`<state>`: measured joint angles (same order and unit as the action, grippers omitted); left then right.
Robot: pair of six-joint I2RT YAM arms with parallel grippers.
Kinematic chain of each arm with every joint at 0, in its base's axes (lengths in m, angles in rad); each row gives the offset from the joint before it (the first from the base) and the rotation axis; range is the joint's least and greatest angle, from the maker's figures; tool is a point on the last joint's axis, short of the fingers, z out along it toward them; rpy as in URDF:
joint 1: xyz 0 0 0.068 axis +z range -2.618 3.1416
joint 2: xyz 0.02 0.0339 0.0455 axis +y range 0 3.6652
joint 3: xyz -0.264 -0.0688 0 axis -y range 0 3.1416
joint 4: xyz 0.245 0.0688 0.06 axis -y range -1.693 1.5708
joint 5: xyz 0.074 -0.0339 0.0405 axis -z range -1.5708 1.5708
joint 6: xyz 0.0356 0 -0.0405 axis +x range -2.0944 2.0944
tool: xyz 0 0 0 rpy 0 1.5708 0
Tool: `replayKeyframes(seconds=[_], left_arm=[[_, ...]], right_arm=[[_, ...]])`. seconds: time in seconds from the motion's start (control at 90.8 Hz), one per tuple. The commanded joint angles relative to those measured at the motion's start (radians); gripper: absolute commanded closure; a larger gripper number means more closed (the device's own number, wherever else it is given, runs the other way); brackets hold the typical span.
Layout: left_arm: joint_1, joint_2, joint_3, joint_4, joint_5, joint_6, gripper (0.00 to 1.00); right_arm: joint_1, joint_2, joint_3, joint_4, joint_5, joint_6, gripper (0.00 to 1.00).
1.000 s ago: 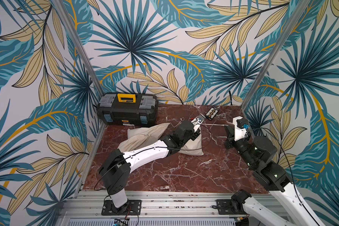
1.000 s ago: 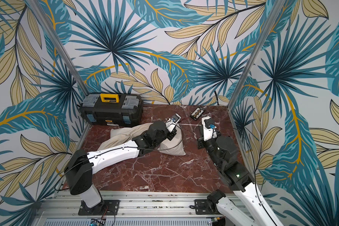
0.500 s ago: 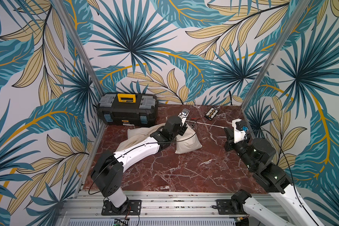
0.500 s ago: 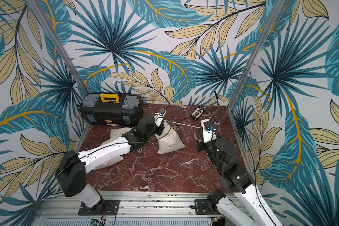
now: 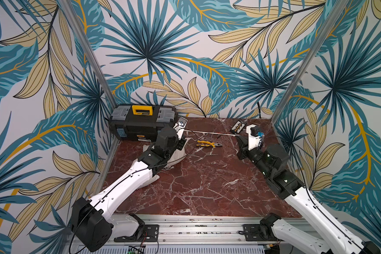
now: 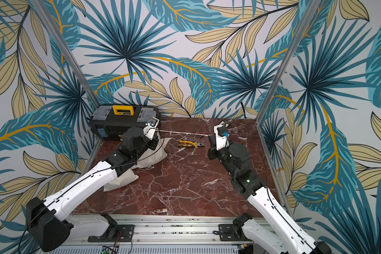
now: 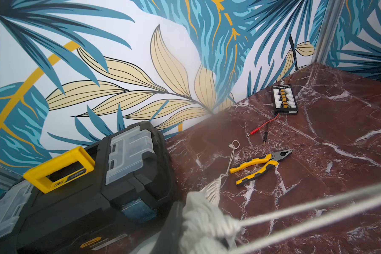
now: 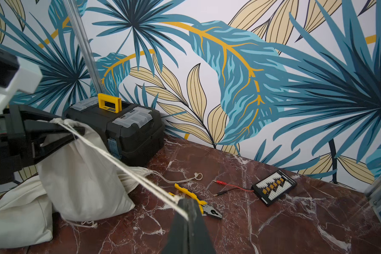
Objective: Close the soil bag
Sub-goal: Frap the soil bag at the center of the board.
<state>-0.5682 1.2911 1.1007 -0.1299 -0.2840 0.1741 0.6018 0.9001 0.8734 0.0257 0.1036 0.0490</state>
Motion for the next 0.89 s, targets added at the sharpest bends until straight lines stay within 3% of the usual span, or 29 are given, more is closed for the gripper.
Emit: replayKeyframes(seconds=[0.0, 0.099, 0.242, 0.397, 0.705, 0.793, 0.881], left_arm=[[0.019, 0.049, -0.08, 0.019, -0.159, -0.033, 0.76], [-0.008, 0.156, -0.073, -0.058, -0.18, -0.128, 0.76], [0.018, 0.253, -0.039, -0.174, -0.288, -0.242, 0.67], [0.096, 0.241, -0.07, -0.168, -0.252, -0.289, 0.67], [0.208, 0.244, -0.094, -0.22, -0.311, -0.308, 0.7], [0.214, 0.212, -0.097, -0.222, -0.31, -0.293, 0.71], [0.149, 0.162, -0.132, -0.107, -0.204, -0.212, 0.64]], right_arm=[[-0.082, -0.044, -0.026, 0.137, 0.159, 0.062, 1.0], [-0.101, -0.043, 0.021, 0.08, 0.169, 0.039, 1.0], [-0.173, -0.085, 0.042, 0.016, 0.206, 0.028, 1.0], [-0.278, -0.137, 0.02, -0.041, 0.168, 0.057, 1.0], [-0.351, -0.165, -0.032, -0.077, 0.13, 0.094, 1.0], [-0.364, -0.155, -0.042, -0.058, 0.067, 0.099, 1.0], [-0.363, -0.128, -0.07, 0.011, -0.132, 0.097, 1.0]])
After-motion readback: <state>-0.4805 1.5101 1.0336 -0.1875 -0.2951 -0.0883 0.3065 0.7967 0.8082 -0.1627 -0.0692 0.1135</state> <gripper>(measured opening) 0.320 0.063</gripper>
